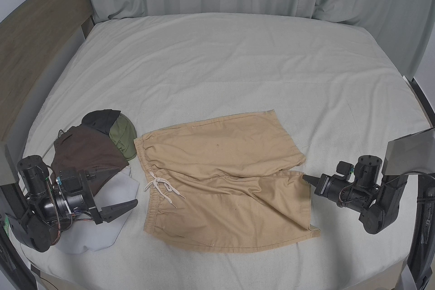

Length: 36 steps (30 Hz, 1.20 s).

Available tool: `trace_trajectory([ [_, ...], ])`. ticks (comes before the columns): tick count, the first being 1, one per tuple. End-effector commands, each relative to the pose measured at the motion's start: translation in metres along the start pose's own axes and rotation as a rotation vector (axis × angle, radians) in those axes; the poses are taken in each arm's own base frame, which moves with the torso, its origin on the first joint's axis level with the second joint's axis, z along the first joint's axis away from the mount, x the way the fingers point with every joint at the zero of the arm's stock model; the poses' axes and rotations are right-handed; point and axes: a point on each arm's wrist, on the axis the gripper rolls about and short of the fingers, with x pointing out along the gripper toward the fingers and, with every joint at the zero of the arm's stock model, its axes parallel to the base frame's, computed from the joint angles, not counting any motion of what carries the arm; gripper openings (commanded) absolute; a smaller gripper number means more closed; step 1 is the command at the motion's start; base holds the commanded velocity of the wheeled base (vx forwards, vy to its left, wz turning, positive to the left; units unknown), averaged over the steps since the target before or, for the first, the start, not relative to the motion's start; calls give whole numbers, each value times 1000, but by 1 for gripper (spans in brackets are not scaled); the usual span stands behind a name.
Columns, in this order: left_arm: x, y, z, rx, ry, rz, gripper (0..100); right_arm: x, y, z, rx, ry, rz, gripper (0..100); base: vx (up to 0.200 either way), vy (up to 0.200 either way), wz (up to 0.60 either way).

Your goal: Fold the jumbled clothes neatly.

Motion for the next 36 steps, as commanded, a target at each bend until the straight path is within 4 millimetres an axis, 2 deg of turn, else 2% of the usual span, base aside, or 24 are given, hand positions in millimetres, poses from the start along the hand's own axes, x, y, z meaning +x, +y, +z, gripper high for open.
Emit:
trace_trajectory([
  [1,0,0,0,-1,1,-1,100,2,0,7,-8,-31,1,0,0,0,0],
  [14,0,-1,0,-2,1,-3,100,10,-6,21,-22,-108,-21,0,0,0,0],
  [24,1,-1,-2,-6,6,-4,100,20,-16,9,-41,-75,-35,0,0,0,0],
  [36,1,-2,-3,-10,8,-6,100,24,-16,16,-67,-115,-49,0,0,0,0],
])
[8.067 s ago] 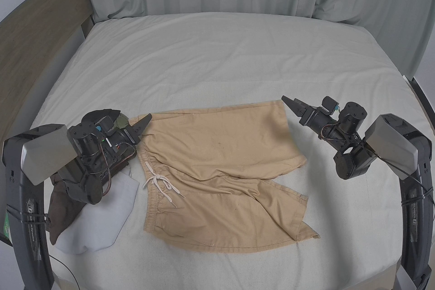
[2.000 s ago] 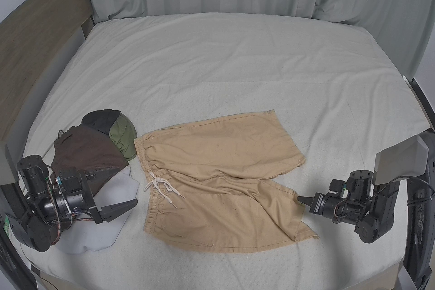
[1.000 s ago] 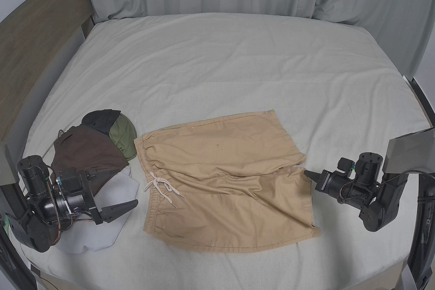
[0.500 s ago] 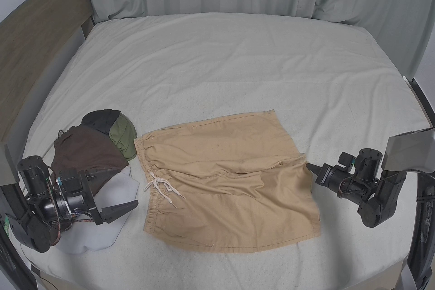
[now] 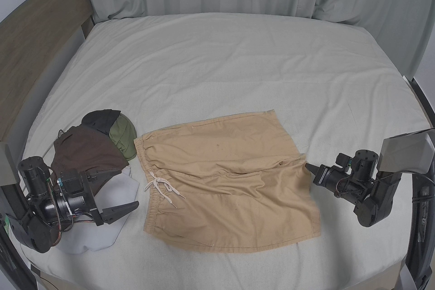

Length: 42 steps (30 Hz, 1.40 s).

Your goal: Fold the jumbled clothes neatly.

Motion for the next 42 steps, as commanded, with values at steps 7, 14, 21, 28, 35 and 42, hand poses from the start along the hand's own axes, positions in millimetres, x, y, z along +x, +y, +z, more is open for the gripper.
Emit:
trace_trajectory([
  [7,0,0,-1,-1,1,0,100,2,2,3,-7,-15,9,0,0,0,0],
  [14,0,0,-1,-1,1,0,100,3,2,5,-11,-22,11,0,0,0,0],
  [21,0,1,-1,-1,1,1,100,2,5,7,-42,-28,19,100,0,0,0],
  [28,0,0,-1,-4,3,1,100,-10,27,20,-81,-59,64,100,0,0,0],
  [35,1,1,-4,-14,10,-1,100,-31,69,19,-135,-38,160,100,0,0,0],
  [42,-1,-2,-7,-35,22,-2,100,-43,90,2,-177,35,214,100,0,0,0],
])
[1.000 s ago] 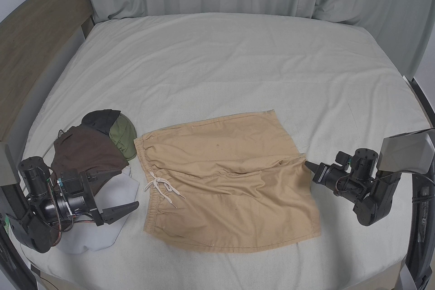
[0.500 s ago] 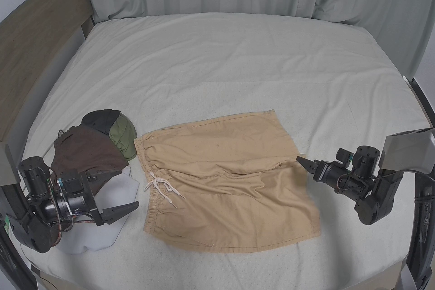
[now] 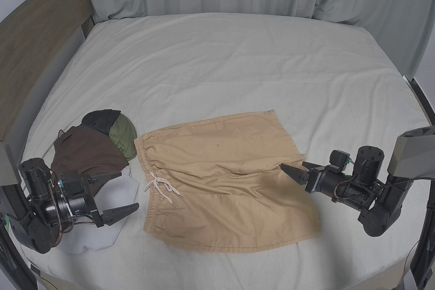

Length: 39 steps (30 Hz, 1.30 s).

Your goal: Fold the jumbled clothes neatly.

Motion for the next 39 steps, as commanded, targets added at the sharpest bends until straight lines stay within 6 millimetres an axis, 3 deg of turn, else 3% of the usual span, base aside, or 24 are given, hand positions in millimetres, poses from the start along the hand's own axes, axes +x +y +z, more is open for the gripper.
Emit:
trace_trajectory([
  [1,-1,-3,-4,-23,14,-5,100,-7,18,-2,-18,19,45,100,0,0,0],
  [12,2,-2,-14,-64,37,-15,100,-7,20,-3,-20,25,51,100,0,0,0],
  [25,12,6,-51,-215,117,-26,100,-9,23,-9,-35,49,56,100,0,0,0],
  [39,15,6,-71,-360,167,-26,100,-8,22,-9,-34,49,53,100,0,0,0],
])
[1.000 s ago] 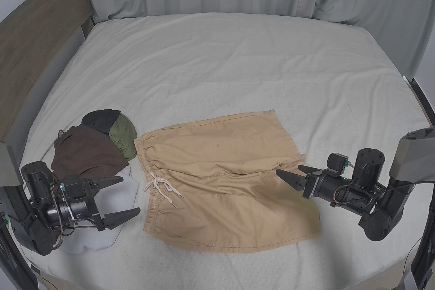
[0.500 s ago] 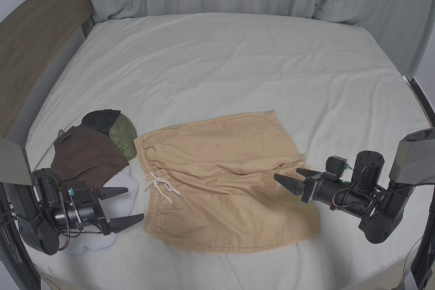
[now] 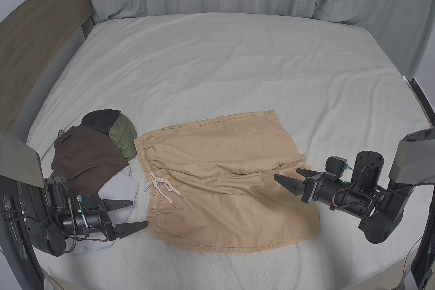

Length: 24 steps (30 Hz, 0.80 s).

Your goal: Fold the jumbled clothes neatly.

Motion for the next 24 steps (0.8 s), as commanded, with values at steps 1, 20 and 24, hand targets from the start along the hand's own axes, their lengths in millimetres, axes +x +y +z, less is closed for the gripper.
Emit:
trace_trajectory([
  [1,3,3,-10,-72,24,-2,100,0,-1,0,2,1,-3,100,0,0,0],
  [20,12,10,-37,-280,104,60,100,0,-2,0,3,0,-6,100,0,0,0],
  [24,14,14,-42,-296,109,65,100,0,-2,0,3,0,-6,100,0,0,0],
])
